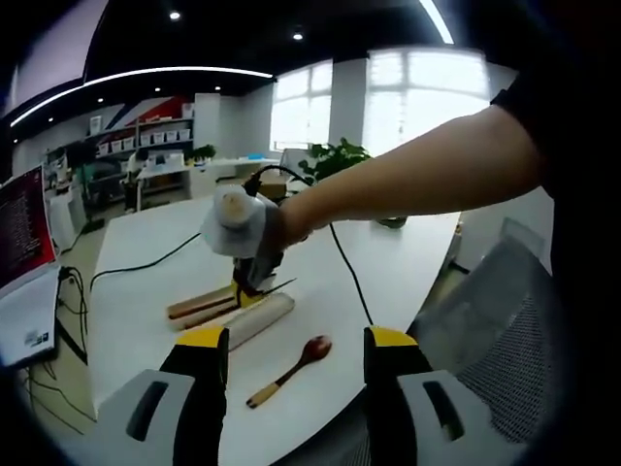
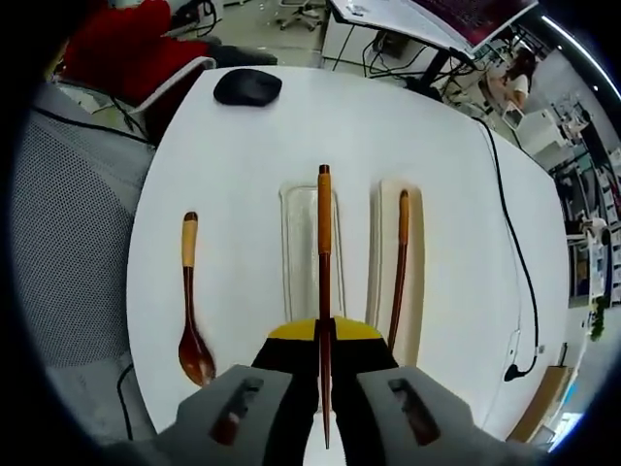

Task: Arrange the utensils inside the cutlery case until each visible utensil rests in its matching compartment.

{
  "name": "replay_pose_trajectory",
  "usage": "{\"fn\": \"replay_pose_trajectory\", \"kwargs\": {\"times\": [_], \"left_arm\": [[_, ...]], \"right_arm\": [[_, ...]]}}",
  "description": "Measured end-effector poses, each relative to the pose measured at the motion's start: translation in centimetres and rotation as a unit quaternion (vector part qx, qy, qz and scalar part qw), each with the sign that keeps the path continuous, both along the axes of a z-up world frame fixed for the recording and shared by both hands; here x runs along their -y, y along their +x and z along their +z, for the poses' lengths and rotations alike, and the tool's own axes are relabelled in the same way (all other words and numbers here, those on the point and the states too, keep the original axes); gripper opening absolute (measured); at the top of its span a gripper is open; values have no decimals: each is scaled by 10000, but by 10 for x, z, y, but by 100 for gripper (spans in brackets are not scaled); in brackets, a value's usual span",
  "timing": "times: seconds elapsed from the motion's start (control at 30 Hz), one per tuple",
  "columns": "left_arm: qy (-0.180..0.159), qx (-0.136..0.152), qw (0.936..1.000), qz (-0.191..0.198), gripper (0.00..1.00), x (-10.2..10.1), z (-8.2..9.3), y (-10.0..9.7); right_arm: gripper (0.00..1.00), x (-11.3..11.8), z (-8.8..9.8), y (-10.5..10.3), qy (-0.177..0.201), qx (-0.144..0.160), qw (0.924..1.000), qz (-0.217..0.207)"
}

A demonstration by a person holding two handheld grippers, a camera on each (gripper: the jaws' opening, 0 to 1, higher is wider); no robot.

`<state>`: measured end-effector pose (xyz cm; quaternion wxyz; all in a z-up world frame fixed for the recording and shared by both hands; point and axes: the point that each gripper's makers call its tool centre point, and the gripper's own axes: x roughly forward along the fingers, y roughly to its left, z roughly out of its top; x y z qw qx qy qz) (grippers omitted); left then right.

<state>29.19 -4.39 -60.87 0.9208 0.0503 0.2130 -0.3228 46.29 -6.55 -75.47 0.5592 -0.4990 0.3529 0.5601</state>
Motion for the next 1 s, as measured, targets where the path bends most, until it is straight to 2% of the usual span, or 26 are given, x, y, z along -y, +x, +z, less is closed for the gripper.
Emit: {"fn": "replay_pose_trajectory", "kwargs": {"times": [0.33,1.0], "left_arm": [[-58,-113,9999,-14,54,0,-3,0],[-140,-127,9998,-16,54,1,-2,0]], "right_arm": [[0,0,3,6,-49,2,10000,-35],[0,9,14,22,-167,103,9998,-18]]}}
